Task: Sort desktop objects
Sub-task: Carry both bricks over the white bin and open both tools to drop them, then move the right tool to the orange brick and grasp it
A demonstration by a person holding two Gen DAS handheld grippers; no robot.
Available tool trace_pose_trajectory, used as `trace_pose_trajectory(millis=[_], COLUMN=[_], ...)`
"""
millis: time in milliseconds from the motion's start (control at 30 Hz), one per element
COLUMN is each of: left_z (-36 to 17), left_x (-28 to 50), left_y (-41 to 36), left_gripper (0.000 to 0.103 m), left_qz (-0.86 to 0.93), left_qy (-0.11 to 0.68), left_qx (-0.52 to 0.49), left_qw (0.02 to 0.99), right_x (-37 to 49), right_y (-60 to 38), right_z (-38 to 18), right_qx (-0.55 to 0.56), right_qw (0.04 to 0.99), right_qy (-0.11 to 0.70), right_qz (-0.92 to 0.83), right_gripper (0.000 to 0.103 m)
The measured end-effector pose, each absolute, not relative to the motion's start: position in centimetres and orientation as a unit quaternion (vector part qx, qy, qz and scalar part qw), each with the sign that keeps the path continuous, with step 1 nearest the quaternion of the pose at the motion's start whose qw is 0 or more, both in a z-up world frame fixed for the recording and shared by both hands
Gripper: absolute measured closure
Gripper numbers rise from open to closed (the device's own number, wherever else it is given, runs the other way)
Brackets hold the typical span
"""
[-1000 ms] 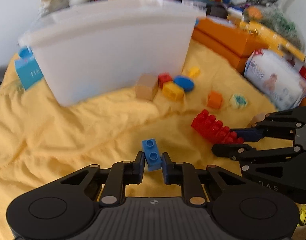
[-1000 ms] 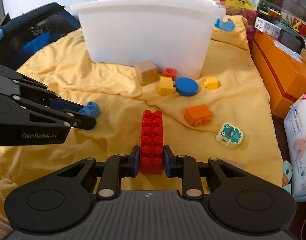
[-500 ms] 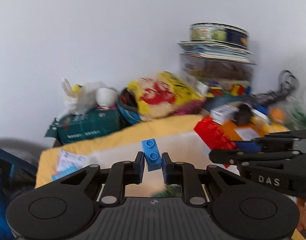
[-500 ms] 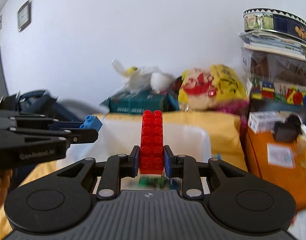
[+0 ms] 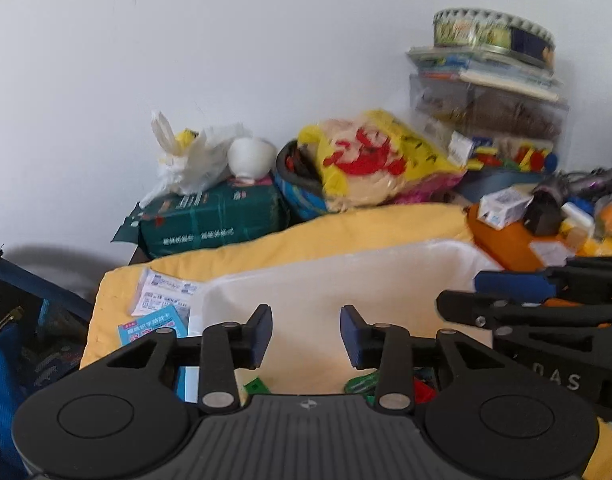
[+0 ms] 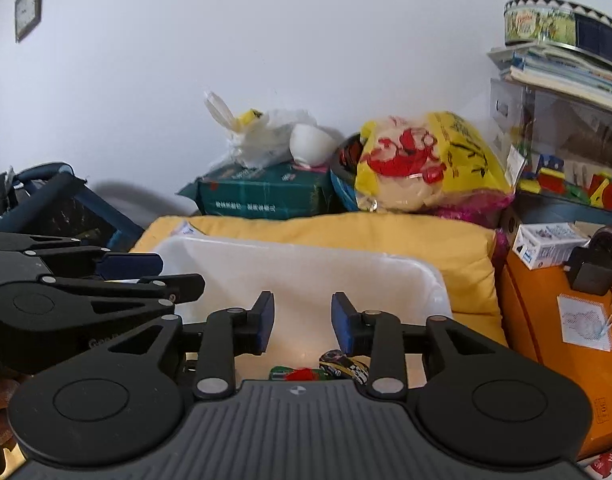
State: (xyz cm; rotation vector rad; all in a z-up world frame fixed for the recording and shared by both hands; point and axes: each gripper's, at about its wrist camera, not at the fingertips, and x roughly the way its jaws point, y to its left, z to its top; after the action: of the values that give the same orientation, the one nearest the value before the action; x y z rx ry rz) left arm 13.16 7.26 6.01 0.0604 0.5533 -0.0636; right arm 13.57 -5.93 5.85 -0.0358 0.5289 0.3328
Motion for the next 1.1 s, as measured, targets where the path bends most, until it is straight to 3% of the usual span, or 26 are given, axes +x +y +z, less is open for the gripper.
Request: trace_pose_trajectory(millis=[233,333,433,767,1100], left_z=[6.5,5.0,2.4,-2.4,-3.1], left_x=[6.7,3.7,1.5,0.0,-0.2], left_y=[6.1,5.7,4.7,4.0,3.5], left_gripper=[0.054,0.047,0.047,0.047,0.047], left_qz=[-0.061,-0.066,-0.092,-0.096,-0.092], left_qy=[0.243,0.262,0.290,0.369,0.383], left_qx=[0.042,-0.006,-0.019,-0.011,-0.002], left_qw=[0.967,0.963,0.952,0.924,0.919], right_x=[9.6,7.4,5.4,2.4,1.3], right_y=[-7.4,-8.2,-9.1,-10.1,-10.8], right_z=[6.8,6.6,5.9,-0.9,-3.2], right_qx=[-0.012,-0.010,-0.006,-0.042,-0.055], right_qw=[0.952,0.954,0.954,0.926,0.915], right_qy=[0.241,0.238,0.245,0.343,0.369], right_qz=[0.187,0.182,0.171,0.154,0.154], right_gripper=[0.059,0.056,0.050,0.050,0.049])
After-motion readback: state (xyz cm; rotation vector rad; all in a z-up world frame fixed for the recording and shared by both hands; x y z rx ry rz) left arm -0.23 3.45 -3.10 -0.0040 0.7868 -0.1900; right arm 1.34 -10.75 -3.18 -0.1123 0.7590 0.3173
